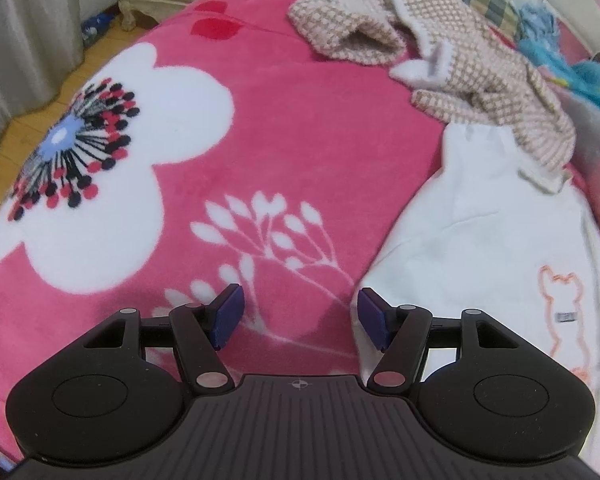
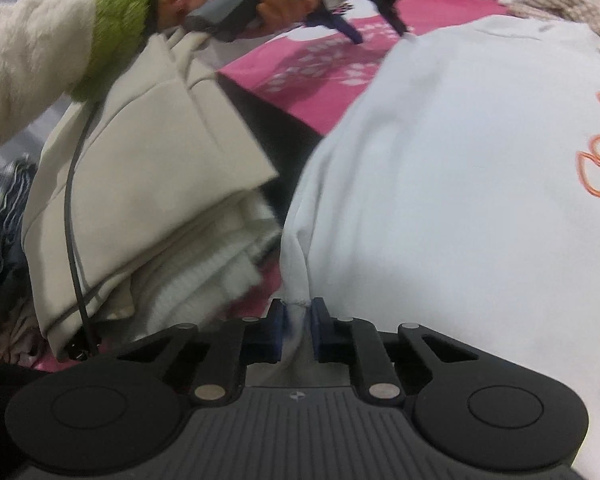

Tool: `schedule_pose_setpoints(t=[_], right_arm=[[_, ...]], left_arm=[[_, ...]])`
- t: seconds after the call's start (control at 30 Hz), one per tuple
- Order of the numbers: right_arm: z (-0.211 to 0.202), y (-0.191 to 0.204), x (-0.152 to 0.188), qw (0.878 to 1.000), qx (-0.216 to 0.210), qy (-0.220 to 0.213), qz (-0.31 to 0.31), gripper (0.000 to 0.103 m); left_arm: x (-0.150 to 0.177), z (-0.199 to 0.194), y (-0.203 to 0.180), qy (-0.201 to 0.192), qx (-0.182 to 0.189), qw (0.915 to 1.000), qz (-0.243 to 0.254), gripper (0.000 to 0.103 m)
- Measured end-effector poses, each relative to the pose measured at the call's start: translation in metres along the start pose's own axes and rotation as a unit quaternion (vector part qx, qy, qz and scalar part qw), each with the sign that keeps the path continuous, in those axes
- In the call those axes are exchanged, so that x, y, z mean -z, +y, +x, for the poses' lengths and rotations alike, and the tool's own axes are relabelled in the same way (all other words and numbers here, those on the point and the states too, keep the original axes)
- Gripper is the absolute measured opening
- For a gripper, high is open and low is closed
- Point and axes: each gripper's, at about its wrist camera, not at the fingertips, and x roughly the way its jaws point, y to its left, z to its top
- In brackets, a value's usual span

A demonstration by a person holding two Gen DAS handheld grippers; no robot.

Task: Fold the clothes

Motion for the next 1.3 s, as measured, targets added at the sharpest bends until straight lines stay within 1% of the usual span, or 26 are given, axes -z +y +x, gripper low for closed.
schedule_pose_setpoints(t=[0.17, 0.23, 0.33, 0.43, 0.5, 0.6, 0.67, 0.7, 0.73, 0.77, 0.8, 0.83, 0.87, 0.9, 0.93, 1.0, 1.1, 1.17, 1.23, 1.3], right_arm=[[-0.007, -0.015, 0.004, 1.0, -0.005, -0.002, 0.024, 0.014], [-0.008, -0.02, 0.005, 0.999, -0.011, -0.001, 0.037, 0.014], [-0.008, -0.022, 0.006, 0.999, -0.016, -0.002, 0.039, 0.014], [-0.006, -0.024, 0.005, 0.999, -0.022, -0.003, 0.041, 0.015], [-0.007, -0.025, 0.006, 0.999, -0.023, -0.003, 0.044, 0.015], [-0.008, -0.025, 0.007, 0.999, -0.023, -0.005, 0.046, 0.015], [-0.008, -0.024, 0.008, 0.999, -0.022, -0.008, 0.047, 0.015], [-0.008, -0.024, 0.008, 0.999, -0.021, -0.009, 0.047, 0.015], [-0.008, -0.023, 0.009, 0.999, -0.021, -0.009, 0.047, 0.015], [-0.008, -0.023, 0.009, 0.999, -0.02, -0.01, 0.046, 0.015], [-0.009, -0.023, 0.009, 0.999, -0.02, -0.01, 0.045, 0.015], [-0.009, -0.022, 0.009, 0.999, -0.021, -0.011, 0.045, 0.014], [-0.01, -0.022, 0.009, 0.999, -0.022, -0.012, 0.045, 0.014], [-0.013, -0.023, 0.008, 0.999, -0.023, -0.011, 0.045, 0.013], [-0.017, -0.023, 0.008, 0.999, -0.025, -0.01, 0.045, 0.013], [-0.024, -0.024, 0.006, 0.999, -0.028, -0.007, 0.045, 0.012], [-0.045, -0.03, 0.002, 0.998, -0.035, 0.001, 0.052, 0.012], [-0.065, -0.033, 0.0, 0.999, -0.025, 0.002, 0.04, 0.012], [-0.089, -0.035, -0.002, 1.0, -0.007, 0.005, 0.025, 0.012], [-0.115, -0.042, 0.002, 1.0, 0.006, -0.007, 0.028, 0.012]], left_arm=[[-0.001, -0.006, 0.01, -0.002, 0.06, 0.9976, -0.034, 0.063], [0.001, -0.006, 0.007, -0.005, 0.067, 0.9973, -0.028, 0.063], [0.002, -0.001, 0.001, 0.005, 0.085, 0.9962, -0.016, 0.063], [0.003, 0.003, -0.014, 0.006, 0.091, 0.9956, 0.023, 0.063], [0.001, 0.004, -0.03, 0.001, 0.082, 0.9942, 0.07, 0.063], [-0.001, 0.012, -0.054, 0.002, 0.065, 0.9887, 0.135, 0.063], [0.002, 0.02, -0.067, 0.016, 0.051, 0.9834, 0.173, 0.059], [0.006, 0.025, -0.073, 0.025, 0.044, 0.9802, 0.192, 0.053], [0.011, 0.027, -0.078, 0.024, 0.034, 0.9766, 0.211, 0.048], [0.016, 0.029, -0.084, 0.024, 0.025, 0.9725, 0.23, 0.047], [0.021, 0.03, -0.088, 0.023, 0.017, 0.969, 0.245, 0.042], [0.023, 0.03, -0.089, 0.02, 0.018, 0.9691, 0.245, 0.034], [0.023, 0.028, -0.088, 0.017, 0.02, 0.9713, 0.236, 0.03], [0.023, 0.027, -0.087, 0.015, 0.023, 0.9738, 0.226, 0.02], [0.022, 0.024, -0.086, 0.012, 0.023, 0.9771, 0.211, 0.014], [0.02, 0.018, -0.086, 0.007, 0.024, 0.9831, 0.181, 0.011], [0.018, 0.0, -0.097, -0.007, 0.024, 0.9902, 0.138, 0.009], [0.016, -0.017, -0.113, -0.018, 0.042, 0.992, 0.117, 0.009], [0.011, -0.028, -0.134, -0.019, 0.066, 0.9933, 0.093, 0.008], [0.004, -0.032, -0.16, -0.016, 0.087, 0.9929, 0.08, 0.008]])
